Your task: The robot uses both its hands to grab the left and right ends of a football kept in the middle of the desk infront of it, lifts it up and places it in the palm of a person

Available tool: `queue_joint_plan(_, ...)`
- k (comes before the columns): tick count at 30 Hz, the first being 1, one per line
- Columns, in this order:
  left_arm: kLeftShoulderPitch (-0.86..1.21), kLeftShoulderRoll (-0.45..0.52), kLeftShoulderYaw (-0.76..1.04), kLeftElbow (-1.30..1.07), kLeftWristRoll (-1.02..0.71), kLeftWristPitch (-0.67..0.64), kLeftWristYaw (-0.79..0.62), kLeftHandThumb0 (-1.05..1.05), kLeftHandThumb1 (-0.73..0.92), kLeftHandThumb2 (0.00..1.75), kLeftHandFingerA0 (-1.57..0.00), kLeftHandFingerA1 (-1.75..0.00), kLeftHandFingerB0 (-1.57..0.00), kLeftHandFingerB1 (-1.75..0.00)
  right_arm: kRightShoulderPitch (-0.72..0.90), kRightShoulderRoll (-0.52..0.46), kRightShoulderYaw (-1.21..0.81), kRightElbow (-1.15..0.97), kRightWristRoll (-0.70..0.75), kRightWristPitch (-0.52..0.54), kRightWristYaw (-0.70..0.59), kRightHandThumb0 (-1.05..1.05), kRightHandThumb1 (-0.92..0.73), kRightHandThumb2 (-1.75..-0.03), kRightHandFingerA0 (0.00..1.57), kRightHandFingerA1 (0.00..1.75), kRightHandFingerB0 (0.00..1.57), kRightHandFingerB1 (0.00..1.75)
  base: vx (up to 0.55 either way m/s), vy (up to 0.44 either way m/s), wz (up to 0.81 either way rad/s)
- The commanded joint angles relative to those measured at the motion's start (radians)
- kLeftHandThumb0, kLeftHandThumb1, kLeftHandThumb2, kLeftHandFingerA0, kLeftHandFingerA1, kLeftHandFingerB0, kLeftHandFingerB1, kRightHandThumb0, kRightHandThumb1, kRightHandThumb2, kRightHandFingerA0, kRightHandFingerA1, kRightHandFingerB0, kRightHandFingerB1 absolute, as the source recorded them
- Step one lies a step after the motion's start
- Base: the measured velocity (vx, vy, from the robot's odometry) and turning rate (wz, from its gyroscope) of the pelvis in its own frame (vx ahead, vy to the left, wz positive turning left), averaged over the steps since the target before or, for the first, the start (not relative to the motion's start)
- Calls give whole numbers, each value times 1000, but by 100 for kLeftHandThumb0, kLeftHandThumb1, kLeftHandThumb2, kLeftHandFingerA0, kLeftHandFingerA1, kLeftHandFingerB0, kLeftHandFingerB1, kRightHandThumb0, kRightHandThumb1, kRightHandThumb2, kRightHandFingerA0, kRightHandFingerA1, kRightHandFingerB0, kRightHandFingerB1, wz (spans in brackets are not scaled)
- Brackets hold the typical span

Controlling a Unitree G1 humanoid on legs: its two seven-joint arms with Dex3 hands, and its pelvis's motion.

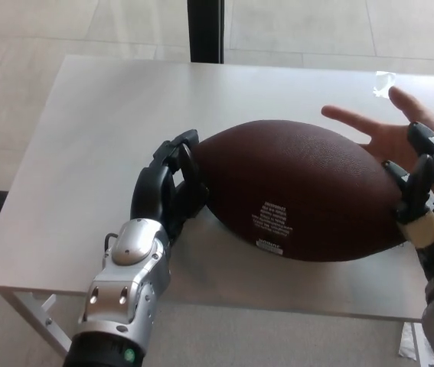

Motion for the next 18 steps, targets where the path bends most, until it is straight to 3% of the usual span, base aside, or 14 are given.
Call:
queue_joint_plan(1, 49, -3, 4, 39, 13, 72, 34, -90, 83, 122, -30, -58, -11, -37, 54, 62, 16, 29, 11, -20, -20, -100, -89, -86, 35, 43, 25, 35, 0, 0, 0)
queue_joint_plan(2, 52, -1, -2, 40, 20, 68, 32, -101, 92, 90, -33, -53, -15, -29, 68, 71, 20, 48, 0, -37, -22, -98, -92, -84, 32, 42, 22, 33, 0, 0, 0)
queue_joint_plan(3, 53, 7, -4, 45, 23, 62, 24, -92, 87, 123, -28, -56, -13, -38, 82, 76, 24, 69, -6, -54, -16, -97, -92, -83, 31, 41, 22, 33, 0, 0, 0)
queue_joint_plan(4, 53, 8, -2, 44, 21, 68, 25, -92, 87, 123, -28, -56, -13, -38, 89, 77, 23, 70, -3, -55, -10, -97, -92, -83, 31, 41, 22, 33, 0, 0, 0)
queue_joint_plan(6, 53, 9, 4, 45, 17, 71, 27, -91, 86, 123, -26, -55, -12, -39, 94, 84, 24, 74, -8, -59, -17, -99, -91, -83, 32, 41, 21, 33, 0, 0, 0)
queue_joint_plan(7, 59, 11, 7, 43, 17, 71, 30, -98, 91, 89, -33, -51, -14, -29, 99, 83, 24, 91, -15, -80, -15, -98, -92, -83, 31, 40, 21, 32, 0, 0, 0)
queue_joint_plan(16, 81, 10, 12, 32, 11, 80, 27, -100, 92, 87, -33, -48, -17, -30, 85, 107, 26, 112, -12, -102, -44, -94, -92, -78, 35, 40, 27, 35, 0, 0, 0)
queue_joint_plan(17, 81, 9, 13, 36, 9, 74, 27, -101, 92, 86, -33, -49, -17, -30, 85, 107, 31, 109, -12, -106, -44, -102, -87, -90, 35, 43, 23, 36, 0, 0, 0)
queue_joint_plan(18, 82, 10, 11, 34, 11, 75, 24, -101, 92, 87, -33, -50, -17, -30, 81, 110, 33, 103, -10, -99, -49, -102, -87, -87, 36, 42, 25, 36, 0, 0, 0)
